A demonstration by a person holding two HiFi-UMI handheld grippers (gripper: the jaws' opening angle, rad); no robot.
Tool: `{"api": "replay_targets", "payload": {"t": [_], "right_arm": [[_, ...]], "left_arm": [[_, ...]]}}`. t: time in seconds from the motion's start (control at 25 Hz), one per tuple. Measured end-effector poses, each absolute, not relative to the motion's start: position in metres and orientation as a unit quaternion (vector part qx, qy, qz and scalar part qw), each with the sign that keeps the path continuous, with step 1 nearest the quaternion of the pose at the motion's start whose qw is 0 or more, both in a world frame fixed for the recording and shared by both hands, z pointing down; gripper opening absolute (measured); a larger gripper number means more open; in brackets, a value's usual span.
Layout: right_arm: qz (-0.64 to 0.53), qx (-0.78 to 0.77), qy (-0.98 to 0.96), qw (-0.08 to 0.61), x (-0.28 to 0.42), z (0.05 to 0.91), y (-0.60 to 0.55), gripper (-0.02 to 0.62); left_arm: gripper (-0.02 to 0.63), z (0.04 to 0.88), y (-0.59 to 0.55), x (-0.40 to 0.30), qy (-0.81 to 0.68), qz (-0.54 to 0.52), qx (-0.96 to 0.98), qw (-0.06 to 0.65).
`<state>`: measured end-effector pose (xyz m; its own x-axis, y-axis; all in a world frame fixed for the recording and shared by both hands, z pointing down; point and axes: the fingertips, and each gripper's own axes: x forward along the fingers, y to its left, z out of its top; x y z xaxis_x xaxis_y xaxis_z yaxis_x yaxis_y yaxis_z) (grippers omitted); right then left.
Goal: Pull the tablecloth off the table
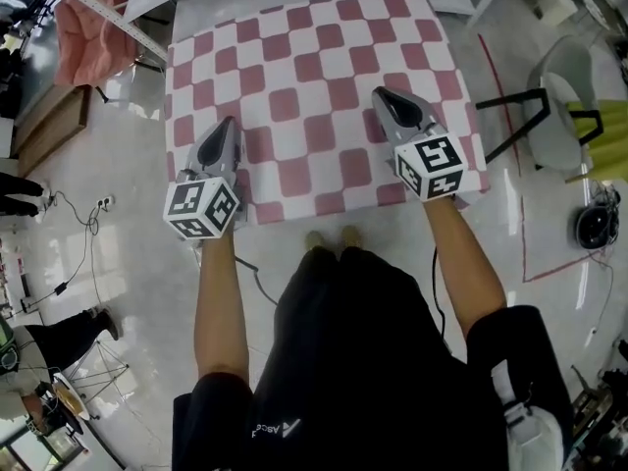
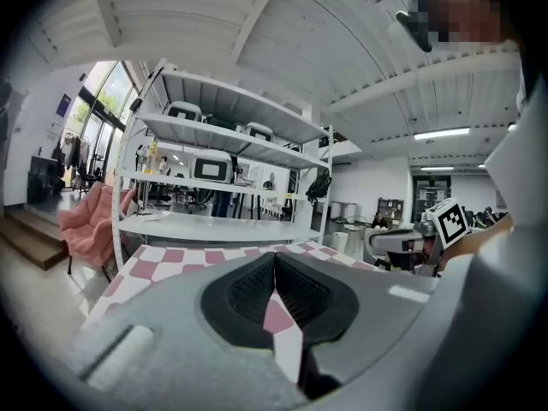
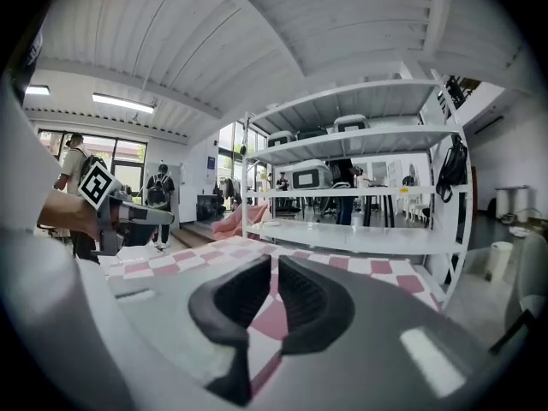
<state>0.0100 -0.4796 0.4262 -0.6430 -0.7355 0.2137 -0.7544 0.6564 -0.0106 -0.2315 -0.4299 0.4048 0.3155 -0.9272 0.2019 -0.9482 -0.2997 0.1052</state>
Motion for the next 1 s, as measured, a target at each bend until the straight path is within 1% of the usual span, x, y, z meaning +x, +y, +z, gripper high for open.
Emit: {"api": "replay_targets", "payload": {"t": [0.04, 0.12, 0.2, 0.24, 0.28, 0.52, 0.64, 0.8, 1.0], "right_arm": [[0.055, 0.415, -0.902, 0.104, 0.009, 0.433, -0.485, 0.037], [0.066, 0.425, -0.894, 0.124, 0.009, 0.448, -0.497, 0.063], [0.079, 0.437, -0.884, 0.147, 0.010, 0.465, -0.507, 0.109], [0.087, 0.442, -0.879, 0.157, 0.010, 0.473, -0.512, 0.125], [0.097, 0.446, -0.874, 0.168, 0.011, 0.482, -0.517, 0.145], [0.147, 0.459, -0.848, 0.221, 0.010, 0.529, -0.539, 0.234], [0.163, 0.470, -0.831, 0.249, 0.013, 0.545, -0.553, 0.276], [0.184, 0.474, -0.810, 0.292, 0.016, 0.570, -0.573, 0.322], [0.197, 0.478, -0.791, 0.326, 0.020, 0.590, -0.585, 0.338]], "left_arm": [[0.012, 0.412, -0.437, -0.235, -0.584, 0.059, 0.802, 0.111], [0.014, 0.426, -0.449, -0.245, -0.587, 0.072, 0.796, 0.129], [0.015, 0.441, -0.459, -0.255, -0.590, 0.084, 0.789, 0.150], [0.028, 0.449, -0.463, -0.261, -0.591, 0.091, 0.786, 0.161], [0.080, 0.457, -0.468, -0.265, -0.591, 0.098, 0.782, 0.171], [0.235, 0.504, -0.490, -0.288, -0.588, 0.156, 0.763, 0.218], [0.291, 0.527, -0.499, -0.294, -0.582, 0.198, 0.752, 0.238], [0.325, 0.557, -0.510, -0.304, -0.583, 0.239, 0.729, 0.269], [0.336, 0.580, -0.517, -0.312, -0.584, 0.270, 0.706, 0.296]]}}
